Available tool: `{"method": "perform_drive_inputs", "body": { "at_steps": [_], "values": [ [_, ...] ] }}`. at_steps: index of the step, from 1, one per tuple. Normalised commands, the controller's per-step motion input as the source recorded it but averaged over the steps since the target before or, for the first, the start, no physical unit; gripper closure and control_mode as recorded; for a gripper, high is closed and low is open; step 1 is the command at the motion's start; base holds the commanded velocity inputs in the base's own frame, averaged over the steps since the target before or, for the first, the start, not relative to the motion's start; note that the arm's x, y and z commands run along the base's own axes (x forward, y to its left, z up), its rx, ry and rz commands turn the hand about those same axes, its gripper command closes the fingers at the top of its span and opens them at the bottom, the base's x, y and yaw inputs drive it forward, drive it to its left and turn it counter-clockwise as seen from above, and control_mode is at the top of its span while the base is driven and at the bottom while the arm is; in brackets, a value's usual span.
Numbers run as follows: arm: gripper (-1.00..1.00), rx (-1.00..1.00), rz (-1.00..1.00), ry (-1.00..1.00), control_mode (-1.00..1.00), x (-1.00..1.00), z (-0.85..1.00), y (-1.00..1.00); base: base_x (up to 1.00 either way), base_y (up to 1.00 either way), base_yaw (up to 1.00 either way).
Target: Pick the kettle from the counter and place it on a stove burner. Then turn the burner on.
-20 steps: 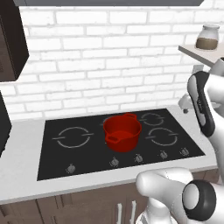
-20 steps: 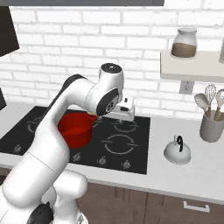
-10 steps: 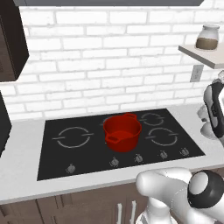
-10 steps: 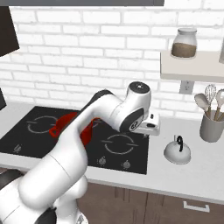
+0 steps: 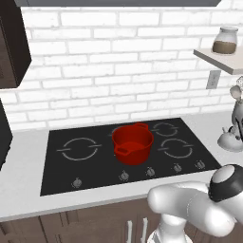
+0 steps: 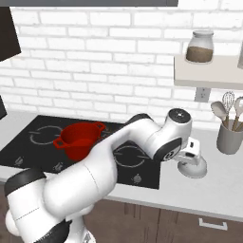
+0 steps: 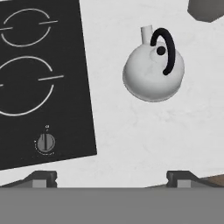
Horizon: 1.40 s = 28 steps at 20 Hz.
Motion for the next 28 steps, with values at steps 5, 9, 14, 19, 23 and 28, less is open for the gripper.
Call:
{"method": "perform_drive_inputs", "body": {
  "at_steps": [5, 9, 14, 19, 23, 28],
  "values": [
    [-1.00, 0.01, -0.09, 0.00, -1.00, 0.00, -0.38, -0.74, 0.00, 0.00, 0.00],
    [-1.00, 0.03, -0.03, 0.00, -1.00, 0.00, -0.19, -0.59, 0.00, 0.00, 0.00],
    [-1.00, 0.03, 0.00, 0.00, -1.00, 0.00, -0.16, -0.27, 0.00, 0.00, 0.00],
    [-1.00, 0.02, 0.00, -0.02, -1.00, 0.18, -0.18, 0.00, 0.00, 0.00, 0.00],
    [-1.00, 0.01, 0.00, -0.04, -1.00, 0.16, -0.14, 0.00, 0.00, 0.00, 0.00],
    [-1.00, 0.00, 0.00, -0.01, -1.00, 0.09, -0.10, 0.00, 0.00, 0.00, 0.00]
  ]
}}
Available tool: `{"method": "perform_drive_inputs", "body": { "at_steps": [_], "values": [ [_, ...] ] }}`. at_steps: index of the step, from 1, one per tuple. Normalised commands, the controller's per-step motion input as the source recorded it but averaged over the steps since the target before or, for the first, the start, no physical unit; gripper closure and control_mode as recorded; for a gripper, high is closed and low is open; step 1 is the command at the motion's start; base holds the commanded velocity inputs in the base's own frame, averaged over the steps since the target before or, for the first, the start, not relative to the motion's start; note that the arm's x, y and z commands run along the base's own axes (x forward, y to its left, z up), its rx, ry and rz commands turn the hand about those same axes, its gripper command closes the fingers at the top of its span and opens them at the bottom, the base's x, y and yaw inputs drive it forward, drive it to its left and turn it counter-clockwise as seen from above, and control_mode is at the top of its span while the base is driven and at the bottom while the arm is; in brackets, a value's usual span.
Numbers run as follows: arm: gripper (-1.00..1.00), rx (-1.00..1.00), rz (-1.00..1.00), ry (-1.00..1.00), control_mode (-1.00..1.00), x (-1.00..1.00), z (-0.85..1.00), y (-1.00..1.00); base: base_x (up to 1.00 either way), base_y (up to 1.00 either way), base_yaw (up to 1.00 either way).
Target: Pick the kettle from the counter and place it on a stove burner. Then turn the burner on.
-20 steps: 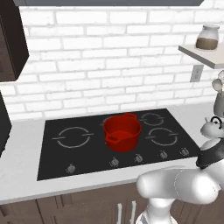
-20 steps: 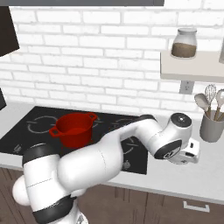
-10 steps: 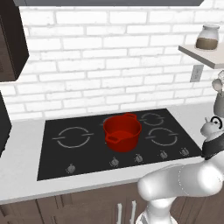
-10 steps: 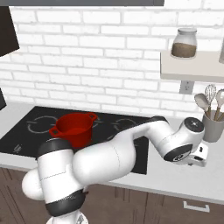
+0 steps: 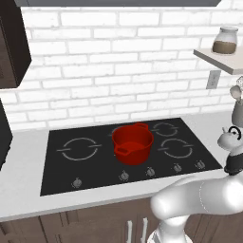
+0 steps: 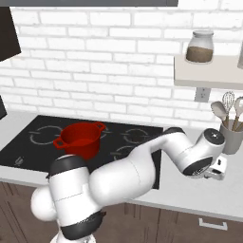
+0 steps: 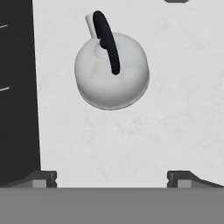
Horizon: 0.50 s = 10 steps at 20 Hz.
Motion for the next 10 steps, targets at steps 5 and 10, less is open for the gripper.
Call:
{"method": "perform_drive_inputs", "body": {
  "at_steps": [5, 10],
  "values": [
    [-1.00, 0.00, 0.00, 0.00, -1.00, 0.06, -0.12, 0.00, 0.00, 0.00, 0.00],
    [-1.00, 0.00, 0.00, 0.00, -1.00, 0.12, -0.13, 0.00, 0.00, 0.00, 0.00]
  ]
}}
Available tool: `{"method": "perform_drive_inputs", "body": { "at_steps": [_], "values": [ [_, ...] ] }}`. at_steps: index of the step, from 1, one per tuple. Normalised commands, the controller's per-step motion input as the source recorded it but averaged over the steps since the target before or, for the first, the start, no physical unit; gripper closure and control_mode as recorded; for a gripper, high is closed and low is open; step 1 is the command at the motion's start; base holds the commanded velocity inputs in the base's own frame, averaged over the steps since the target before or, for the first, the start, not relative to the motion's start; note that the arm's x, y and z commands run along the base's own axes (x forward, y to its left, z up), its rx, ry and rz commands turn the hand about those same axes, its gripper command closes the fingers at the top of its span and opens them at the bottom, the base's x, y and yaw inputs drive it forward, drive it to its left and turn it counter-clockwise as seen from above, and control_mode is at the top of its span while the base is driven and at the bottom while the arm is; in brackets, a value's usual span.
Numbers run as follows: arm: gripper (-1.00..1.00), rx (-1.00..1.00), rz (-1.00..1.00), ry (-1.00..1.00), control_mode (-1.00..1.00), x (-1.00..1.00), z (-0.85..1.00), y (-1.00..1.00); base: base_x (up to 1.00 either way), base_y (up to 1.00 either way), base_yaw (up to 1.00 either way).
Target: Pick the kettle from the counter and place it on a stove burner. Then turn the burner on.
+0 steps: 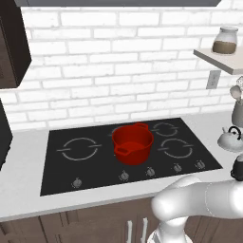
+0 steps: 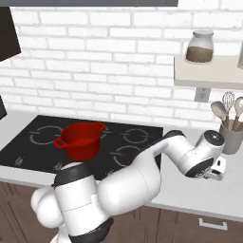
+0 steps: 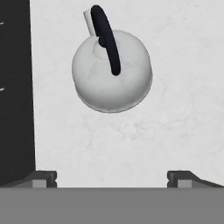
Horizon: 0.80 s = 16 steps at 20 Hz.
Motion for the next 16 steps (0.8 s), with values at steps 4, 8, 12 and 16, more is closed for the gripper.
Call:
{"method": "perform_drive_inputs", "body": {
  "at_steps": [4, 8, 12, 16],
  "values": [
    [-1.00, 0.00, 0.00, 0.00, -1.00, 0.20, -0.05, 0.00, 0.00, 0.00, 0.00],
    [-1.00, 0.00, 0.00, 0.00, -1.00, 0.32, 0.00, 0.00, 0.00, 0.00, 0.00],
    [-1.00, 0.00, 0.00, 0.00, -1.00, 0.29, -0.03, 0.00, 0.00, 0.00, 0.00],
    [-1.00, 0.00, 0.00, 0.00, -1.00, 0.28, -0.05, 0.00, 0.00, 0.00, 0.00]
  ]
}}
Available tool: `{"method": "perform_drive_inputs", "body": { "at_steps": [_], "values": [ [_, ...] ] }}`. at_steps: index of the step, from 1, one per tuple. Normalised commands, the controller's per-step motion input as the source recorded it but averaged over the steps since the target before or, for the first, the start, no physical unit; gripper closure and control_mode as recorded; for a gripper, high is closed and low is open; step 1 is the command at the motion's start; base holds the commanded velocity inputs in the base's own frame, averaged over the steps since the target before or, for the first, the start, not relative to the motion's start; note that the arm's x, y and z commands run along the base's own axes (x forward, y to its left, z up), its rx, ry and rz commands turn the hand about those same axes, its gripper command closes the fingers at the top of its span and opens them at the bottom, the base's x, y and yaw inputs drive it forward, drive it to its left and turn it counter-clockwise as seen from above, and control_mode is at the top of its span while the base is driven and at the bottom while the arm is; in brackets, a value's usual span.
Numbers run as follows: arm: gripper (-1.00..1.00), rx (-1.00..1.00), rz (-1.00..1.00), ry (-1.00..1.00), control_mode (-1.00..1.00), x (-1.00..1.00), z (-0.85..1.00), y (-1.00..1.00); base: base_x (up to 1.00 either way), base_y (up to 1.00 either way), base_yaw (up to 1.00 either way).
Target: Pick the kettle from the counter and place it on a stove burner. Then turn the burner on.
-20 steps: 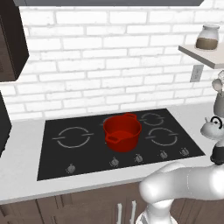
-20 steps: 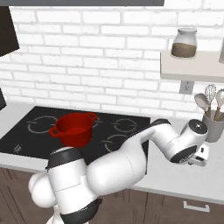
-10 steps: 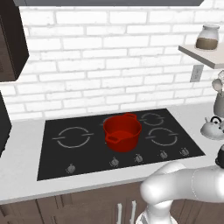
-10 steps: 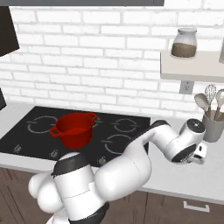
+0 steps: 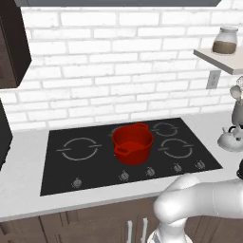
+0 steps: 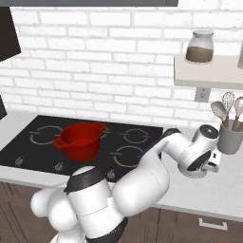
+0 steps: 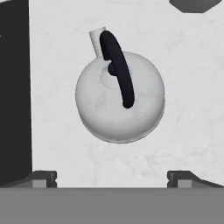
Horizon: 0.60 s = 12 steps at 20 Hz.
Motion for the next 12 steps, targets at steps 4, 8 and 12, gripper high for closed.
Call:
{"method": "perform_drive_inputs", "body": {
  "at_steps": [4, 8, 12],
  "values": [
    [-1.00, 0.00, 0.00, 0.00, -1.00, 0.24, -0.04, 0.00, 0.00, 0.00, 0.00],
    [-1.00, 0.00, 0.00, 0.00, -1.00, 0.24, -0.07, -0.03, 0.00, 0.00, 0.00],
    [-1.00, 0.00, 0.00, 0.00, -1.00, 0.26, -0.12, -0.10, 0.00, 0.00, 0.00]
  ]
}}
